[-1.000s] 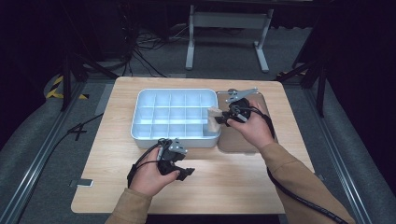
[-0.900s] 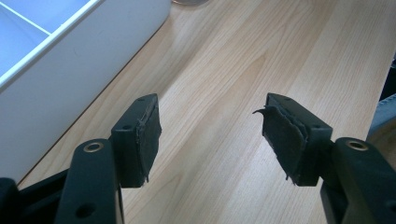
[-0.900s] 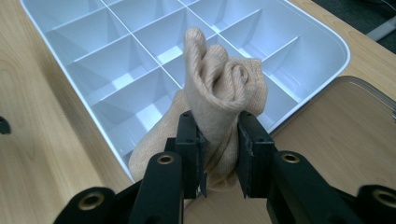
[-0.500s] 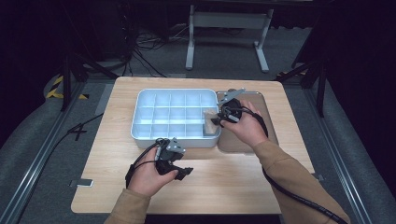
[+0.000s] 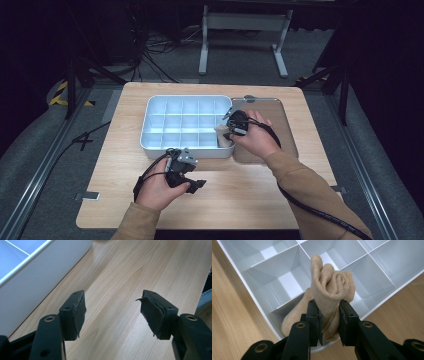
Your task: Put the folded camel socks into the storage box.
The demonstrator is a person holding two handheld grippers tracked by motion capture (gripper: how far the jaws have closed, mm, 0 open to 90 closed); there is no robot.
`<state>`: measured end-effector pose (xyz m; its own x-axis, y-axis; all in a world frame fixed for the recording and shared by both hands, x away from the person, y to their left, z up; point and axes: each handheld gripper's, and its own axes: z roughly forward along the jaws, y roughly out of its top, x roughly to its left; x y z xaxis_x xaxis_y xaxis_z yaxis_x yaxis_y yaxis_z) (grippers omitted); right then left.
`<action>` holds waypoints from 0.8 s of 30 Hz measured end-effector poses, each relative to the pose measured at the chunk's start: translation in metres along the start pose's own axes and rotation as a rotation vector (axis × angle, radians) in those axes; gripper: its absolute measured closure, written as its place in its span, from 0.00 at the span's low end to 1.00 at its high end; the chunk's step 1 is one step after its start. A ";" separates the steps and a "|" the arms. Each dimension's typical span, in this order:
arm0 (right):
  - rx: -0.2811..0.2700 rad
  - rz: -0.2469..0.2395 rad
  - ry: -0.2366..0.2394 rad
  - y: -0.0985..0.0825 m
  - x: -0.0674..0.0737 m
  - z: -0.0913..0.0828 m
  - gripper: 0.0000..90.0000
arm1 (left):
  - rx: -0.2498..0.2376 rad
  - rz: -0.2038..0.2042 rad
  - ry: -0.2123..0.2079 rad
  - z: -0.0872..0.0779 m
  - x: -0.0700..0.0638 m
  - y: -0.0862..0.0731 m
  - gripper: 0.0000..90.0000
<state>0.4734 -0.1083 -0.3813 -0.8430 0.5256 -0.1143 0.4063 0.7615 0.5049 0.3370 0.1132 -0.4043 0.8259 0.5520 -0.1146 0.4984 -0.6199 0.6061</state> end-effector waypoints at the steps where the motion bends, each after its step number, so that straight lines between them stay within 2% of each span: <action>1: 0.020 -0.005 0.000 0.002 0.001 0.001 0.81 | 0.000 0.000 0.000 0.000 0.000 0.000 0.42; 5: 0.074 0.000 0.001 0.005 0.003 0.007 0.82 | 0.005 -0.009 -0.007 0.000 0.000 -0.001 0.42; 15: 0.150 0.013 0.015 0.007 0.005 0.022 0.82 | 0.010 -0.005 -0.002 -0.001 0.000 -0.003 0.42; 16: 0.159 0.008 0.018 0.007 0.004 0.024 0.81 | 0.008 -0.017 -0.003 -0.002 0.000 -0.005 0.42; 17: 0.169 0.009 0.022 0.007 0.004 0.027 0.81 | 0.009 -0.010 0.003 -0.003 0.000 -0.005 0.42; 24: 0.222 -0.002 0.020 0.011 0.005 0.039 0.81 | 0.009 -0.029 0.016 -0.009 0.001 -0.013 0.41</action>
<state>0.4873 -0.0824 -0.4093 -0.8499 0.5179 -0.0969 0.4703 0.8286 0.3037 0.3286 0.1270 -0.4051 0.8067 0.5787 -0.1193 0.5247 -0.6087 0.5952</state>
